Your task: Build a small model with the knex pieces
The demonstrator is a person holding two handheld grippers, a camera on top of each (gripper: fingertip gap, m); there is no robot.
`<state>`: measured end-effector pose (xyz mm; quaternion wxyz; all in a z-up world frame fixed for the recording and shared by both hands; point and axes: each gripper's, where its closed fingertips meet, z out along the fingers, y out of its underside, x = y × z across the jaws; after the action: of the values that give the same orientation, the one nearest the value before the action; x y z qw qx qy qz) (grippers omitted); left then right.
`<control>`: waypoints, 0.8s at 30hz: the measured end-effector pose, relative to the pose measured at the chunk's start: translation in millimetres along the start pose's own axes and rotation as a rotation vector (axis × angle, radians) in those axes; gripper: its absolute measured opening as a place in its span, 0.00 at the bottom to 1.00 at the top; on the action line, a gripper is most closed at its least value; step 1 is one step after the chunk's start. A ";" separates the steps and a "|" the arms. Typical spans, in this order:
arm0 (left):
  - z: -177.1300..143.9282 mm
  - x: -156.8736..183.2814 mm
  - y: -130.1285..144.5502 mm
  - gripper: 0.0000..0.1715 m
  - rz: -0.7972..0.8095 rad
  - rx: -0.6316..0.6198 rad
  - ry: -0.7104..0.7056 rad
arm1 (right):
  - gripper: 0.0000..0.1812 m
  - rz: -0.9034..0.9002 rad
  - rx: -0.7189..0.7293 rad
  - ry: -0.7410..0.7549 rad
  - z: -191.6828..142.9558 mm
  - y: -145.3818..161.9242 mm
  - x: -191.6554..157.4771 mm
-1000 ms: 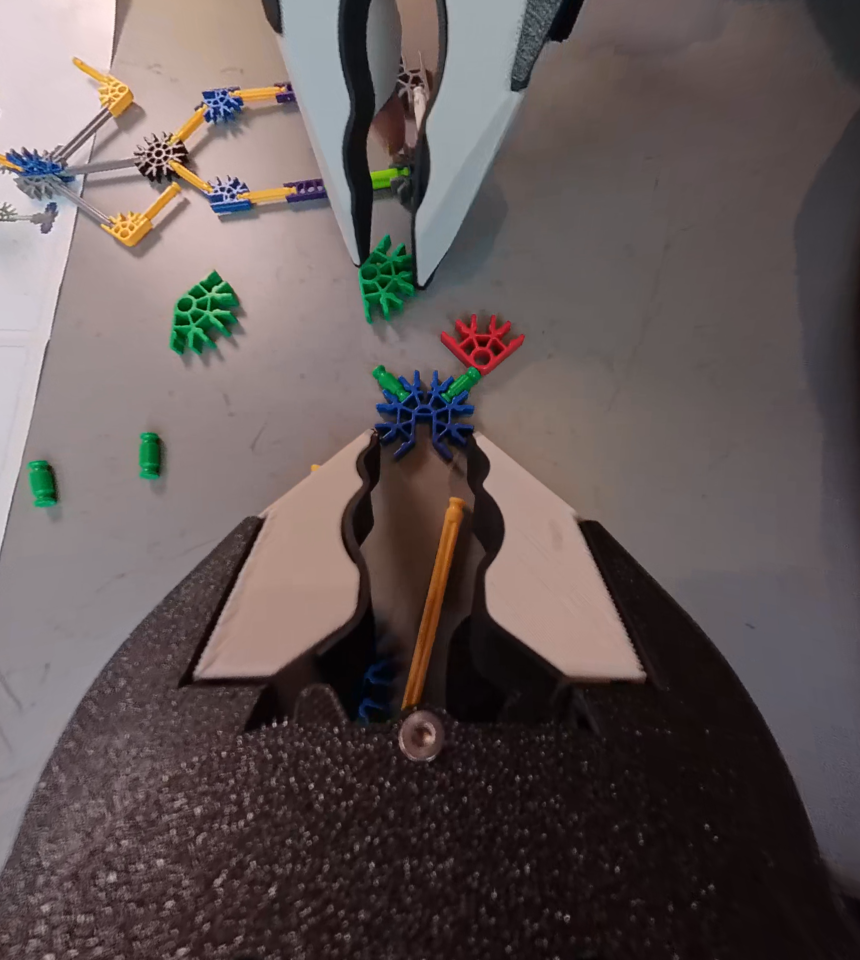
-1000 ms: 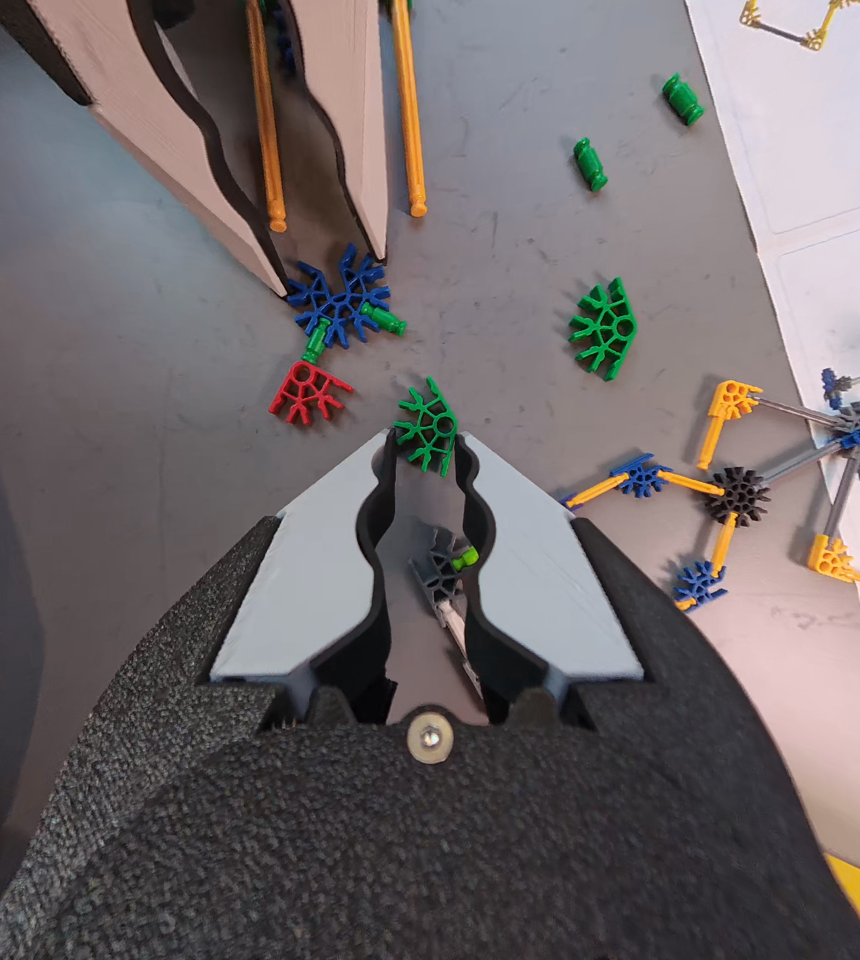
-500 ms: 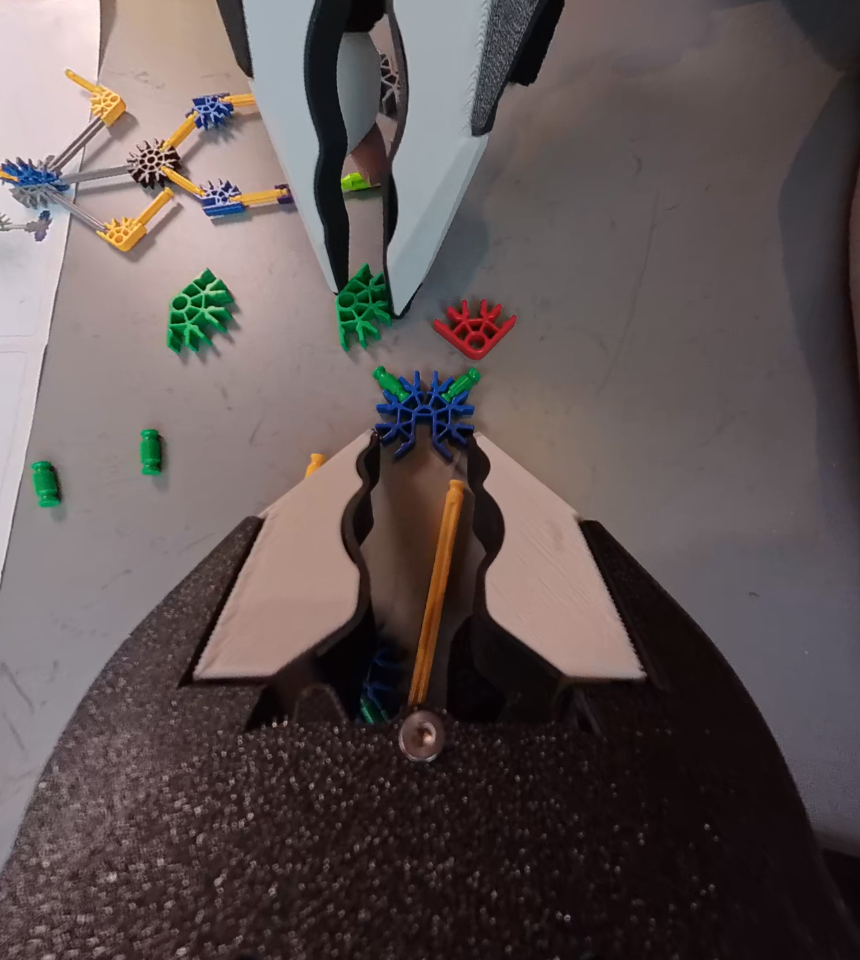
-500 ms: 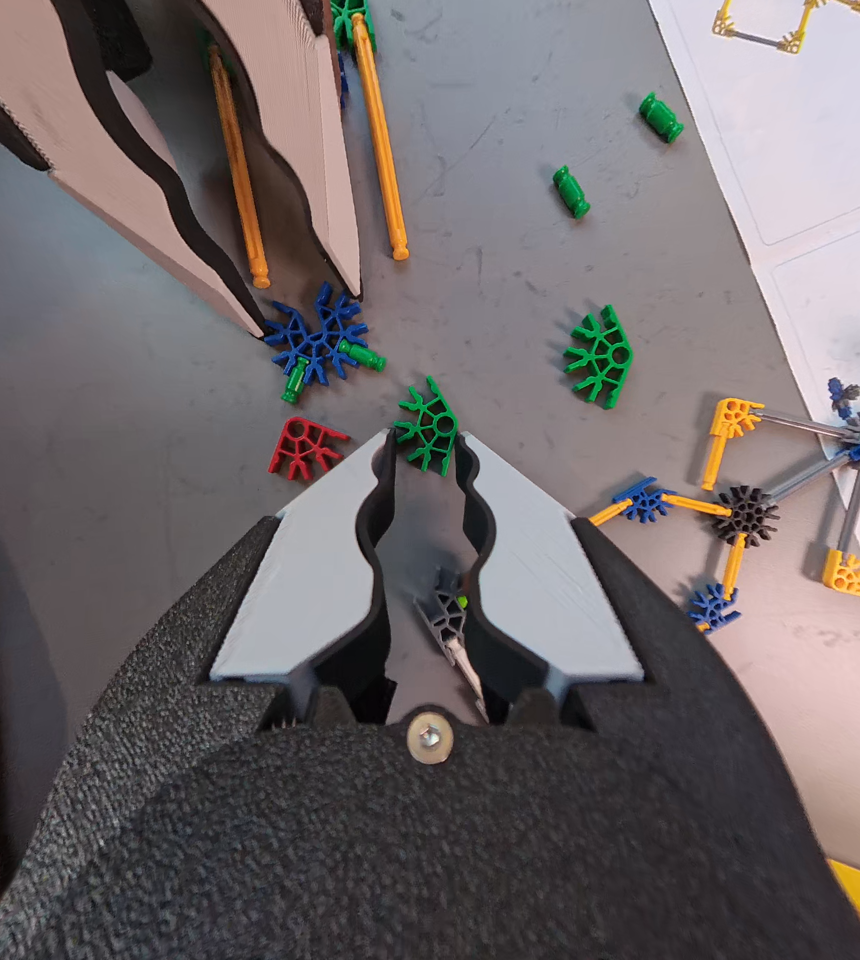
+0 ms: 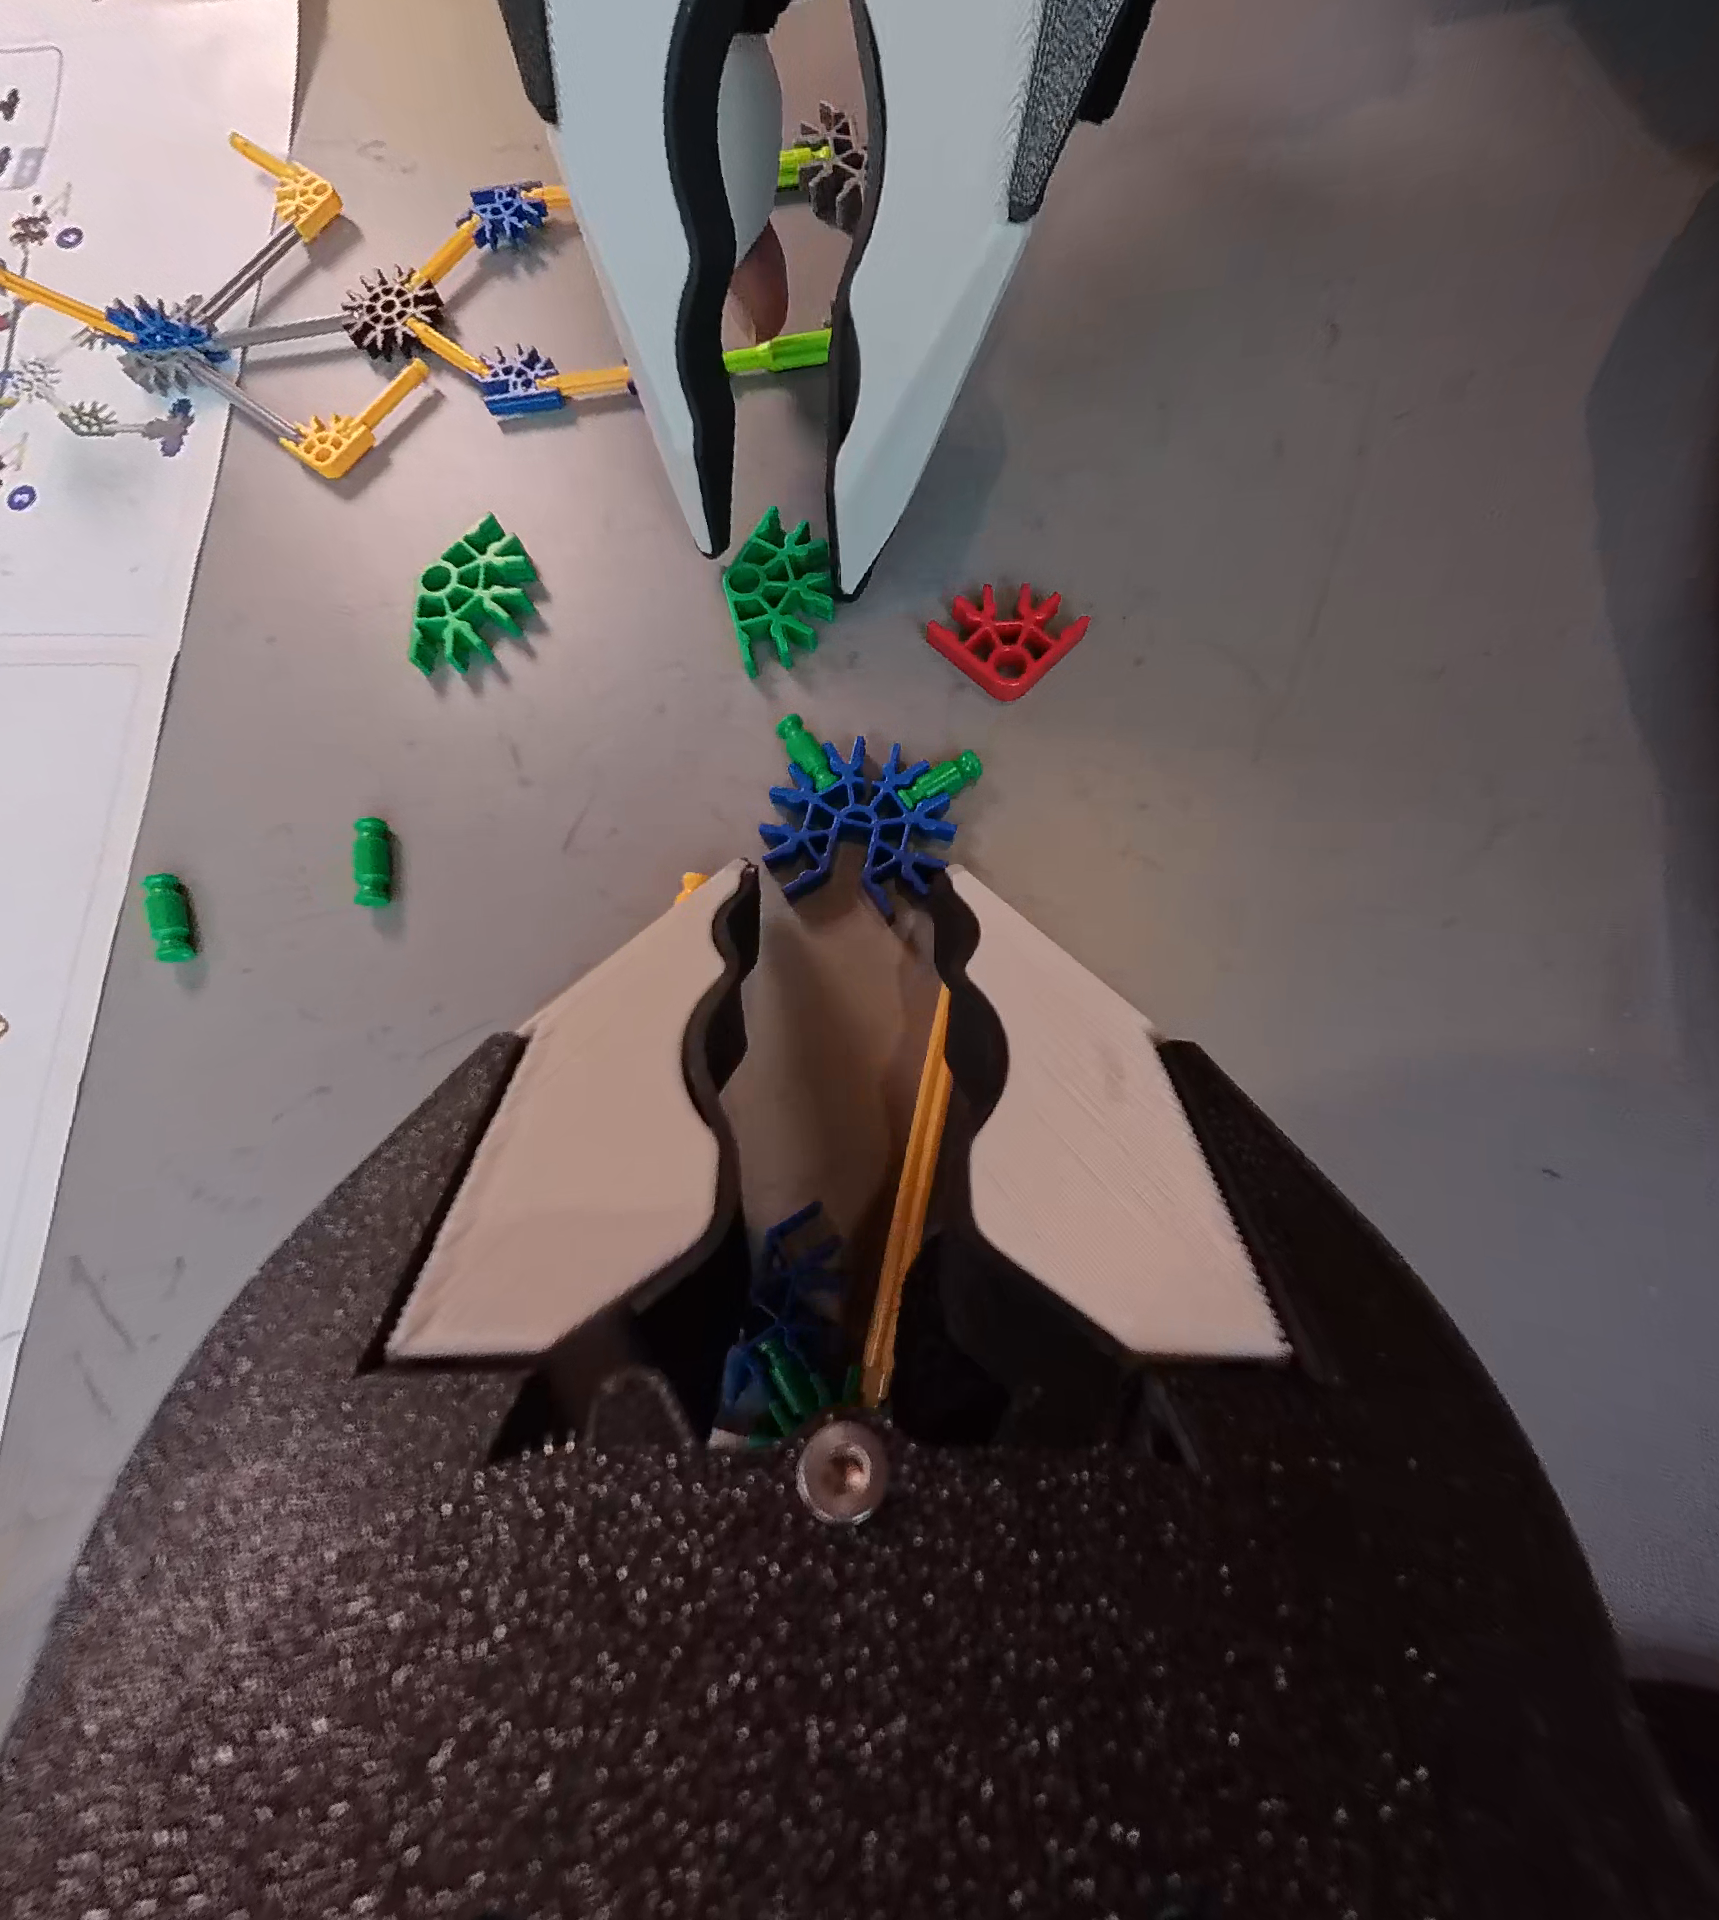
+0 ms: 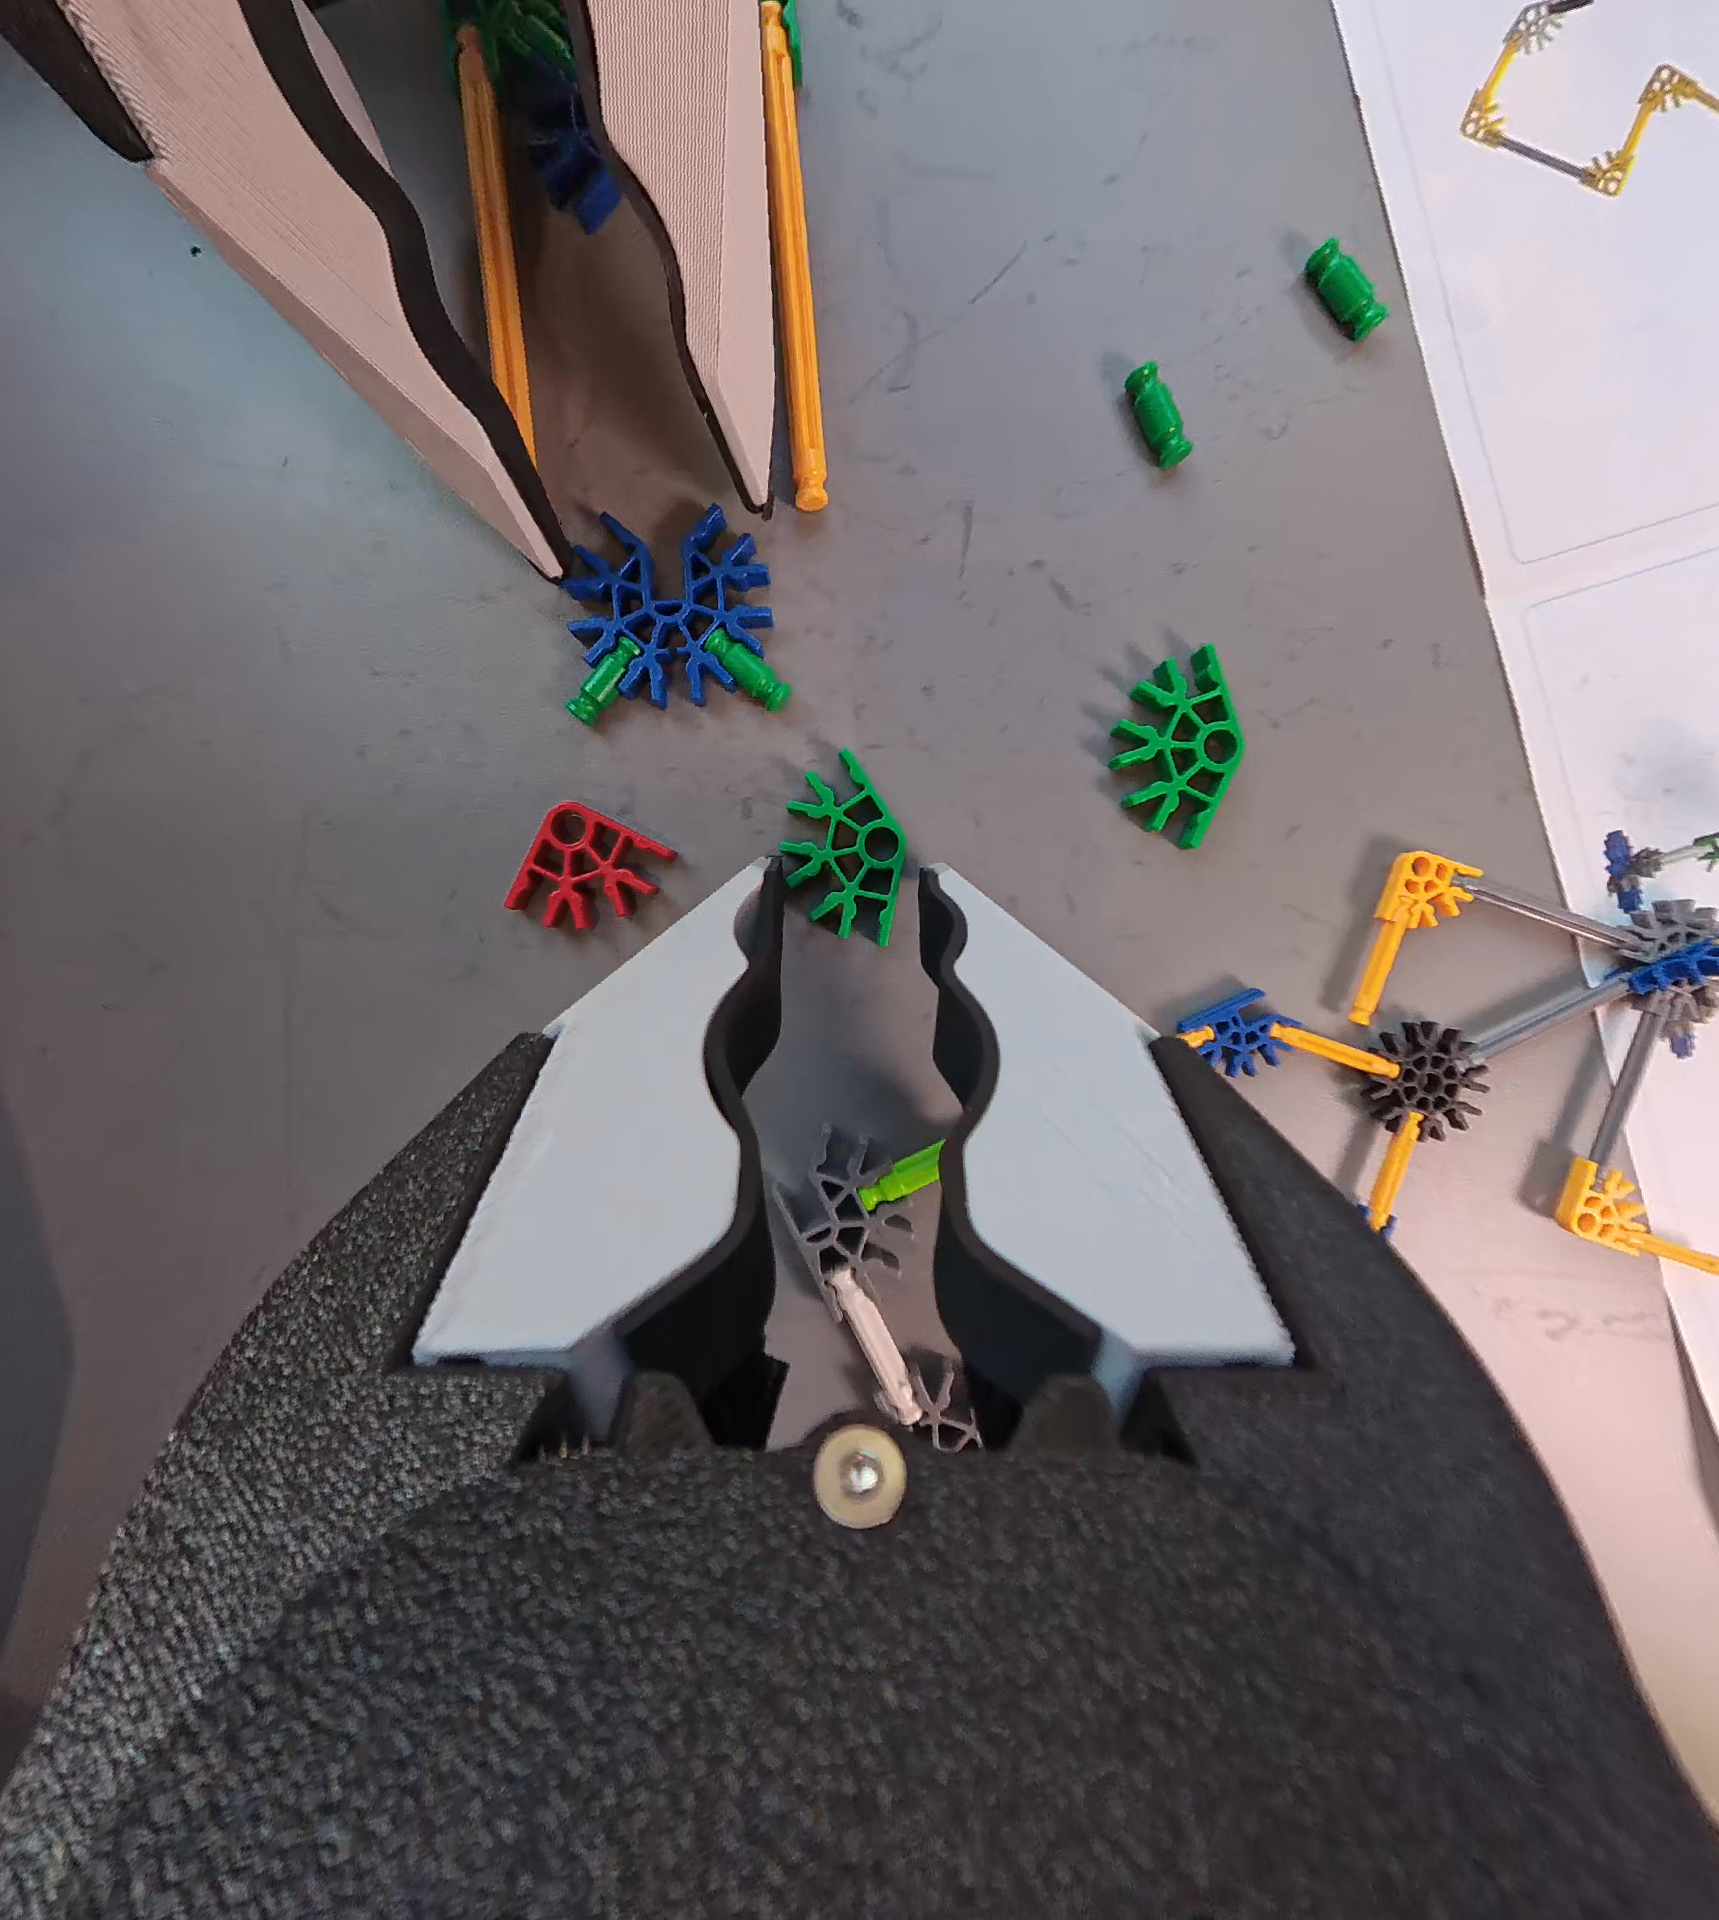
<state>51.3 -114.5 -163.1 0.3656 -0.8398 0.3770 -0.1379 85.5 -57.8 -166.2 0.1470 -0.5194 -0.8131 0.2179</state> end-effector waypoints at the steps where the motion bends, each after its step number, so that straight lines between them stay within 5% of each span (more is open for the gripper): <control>1: 0.2 0.8 -0.2 0.19 -0.001 0.003 0.005 | 0.13 -0.004 0.004 0.000 0.0 -0.3 0.0; 16: -2.0 1.7 -2.9 0.22 -0.024 0.022 0.019 | 0.19 0.098 0.008 0.039 -3.3 -2.6 -2.9; 24: 3.6 2.4 -2.0 0.20 -0.013 0.009 0.004 | 0.12 0.077 0.002 0.006 4.0 -3.5 1.6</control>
<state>55.8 -113.5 -164.3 0.3677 -0.8401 0.3719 -0.1438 80.2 -58.5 -167.9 0.1415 -0.5510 -0.7918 0.2224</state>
